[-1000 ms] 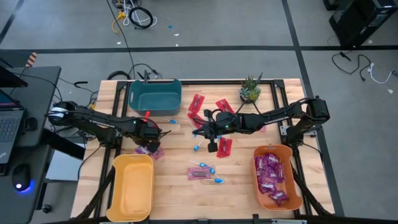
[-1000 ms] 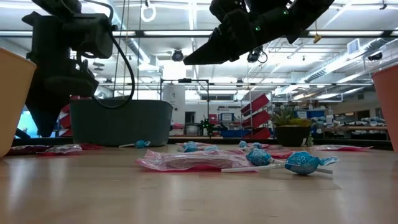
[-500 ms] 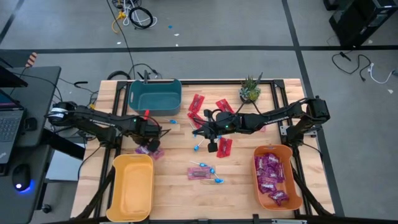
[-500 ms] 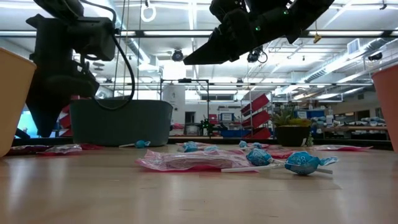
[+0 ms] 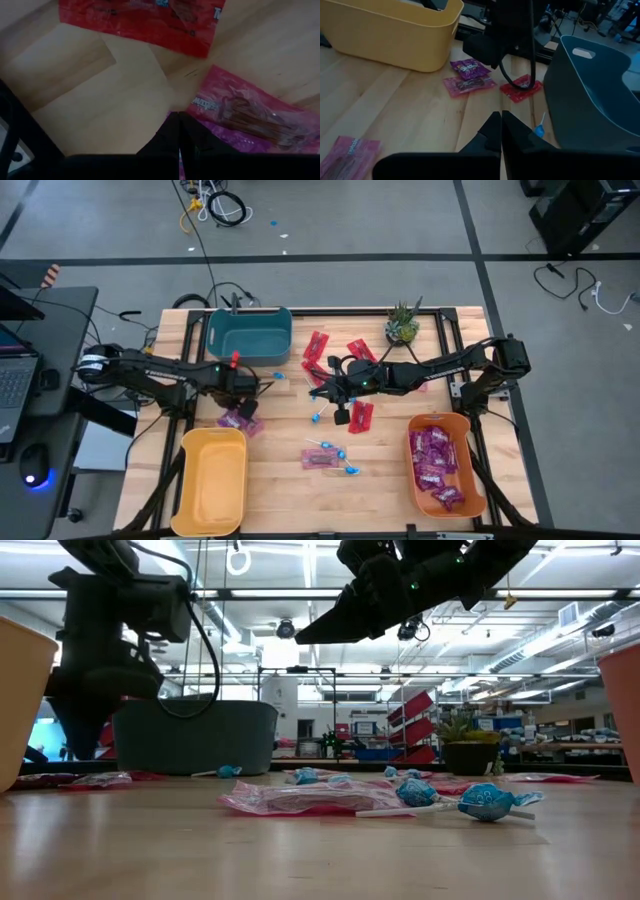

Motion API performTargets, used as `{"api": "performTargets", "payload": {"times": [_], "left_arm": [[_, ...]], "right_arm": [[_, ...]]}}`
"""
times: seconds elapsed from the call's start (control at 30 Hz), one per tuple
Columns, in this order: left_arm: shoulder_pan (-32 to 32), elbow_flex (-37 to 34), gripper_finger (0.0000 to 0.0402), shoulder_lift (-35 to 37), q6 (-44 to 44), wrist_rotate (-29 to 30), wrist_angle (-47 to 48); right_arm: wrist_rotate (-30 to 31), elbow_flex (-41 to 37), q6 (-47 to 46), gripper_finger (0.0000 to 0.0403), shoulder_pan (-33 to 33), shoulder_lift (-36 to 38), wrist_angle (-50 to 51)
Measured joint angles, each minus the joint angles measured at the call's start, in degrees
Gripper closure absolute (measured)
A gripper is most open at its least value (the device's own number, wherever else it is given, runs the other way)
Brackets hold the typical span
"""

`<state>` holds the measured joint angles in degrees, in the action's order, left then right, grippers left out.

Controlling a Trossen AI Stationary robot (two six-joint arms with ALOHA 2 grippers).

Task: Sort candy
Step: Put the purple candy into the orange bin

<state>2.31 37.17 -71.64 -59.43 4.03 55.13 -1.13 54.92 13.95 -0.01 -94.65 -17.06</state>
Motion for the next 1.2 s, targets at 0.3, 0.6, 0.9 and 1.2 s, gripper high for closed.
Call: {"api": "performTargets", "payload": {"times": [0.3, 0.6, 0.9, 1.2], "left_arm": [[2.22, -0.01, 0.0401, 0.00, 2.16, 1.01, -0.05], [2.97, -4.15, 0.0401, -0.02, 1.91, -2.15, -1.73], [2.97, -4.15, 0.0401, -0.02, 2.64, -5.25, -2.09], [2.97, -6.61, 0.0401, 0.01, 4.62, -7.06, -11.85]], "right_arm": [[0.00, 0.00, 0.38, 0.0403, 0.00, 0.00, 0.00], [-0.02, 0.00, 0.65, 0.0403, 0.00, 0.00, 0.04], [-0.02, 0.00, 0.82, 0.0403, 0.00, 0.00, 0.02], [-0.02, 0.00, 0.70, 0.0403, 0.00, 0.00, 0.02]]}}
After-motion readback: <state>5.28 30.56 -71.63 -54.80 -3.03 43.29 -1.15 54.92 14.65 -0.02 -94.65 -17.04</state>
